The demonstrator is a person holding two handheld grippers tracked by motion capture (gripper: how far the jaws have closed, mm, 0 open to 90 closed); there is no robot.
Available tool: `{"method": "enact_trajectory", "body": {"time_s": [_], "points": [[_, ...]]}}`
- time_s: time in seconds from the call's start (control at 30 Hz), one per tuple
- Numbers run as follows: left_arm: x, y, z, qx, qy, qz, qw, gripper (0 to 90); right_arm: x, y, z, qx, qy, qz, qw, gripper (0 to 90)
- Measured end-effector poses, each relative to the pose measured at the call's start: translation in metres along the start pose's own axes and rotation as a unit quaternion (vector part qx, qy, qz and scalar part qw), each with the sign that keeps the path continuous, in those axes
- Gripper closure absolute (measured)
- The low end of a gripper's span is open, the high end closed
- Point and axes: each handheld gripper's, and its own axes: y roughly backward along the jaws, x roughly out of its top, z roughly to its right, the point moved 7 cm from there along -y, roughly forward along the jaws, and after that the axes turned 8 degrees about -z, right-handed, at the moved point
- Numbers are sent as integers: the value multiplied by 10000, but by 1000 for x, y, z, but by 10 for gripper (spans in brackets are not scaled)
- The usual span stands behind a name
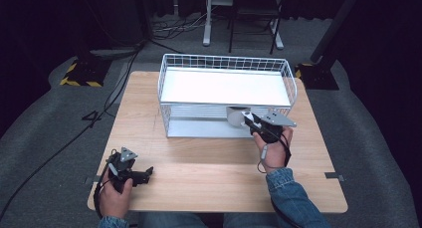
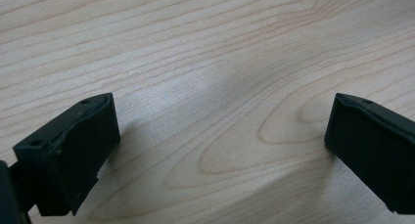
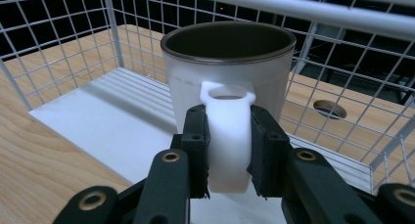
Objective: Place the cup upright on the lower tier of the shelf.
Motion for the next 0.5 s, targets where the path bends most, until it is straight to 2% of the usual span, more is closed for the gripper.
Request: {"method": "enact_trajectory", "body": {"time_s": [0.5], "points": [[0, 0, 0, 2, -4, 6, 10000, 2, -15, -16, 10, -49, -136, -114, 9998, 715]]}}
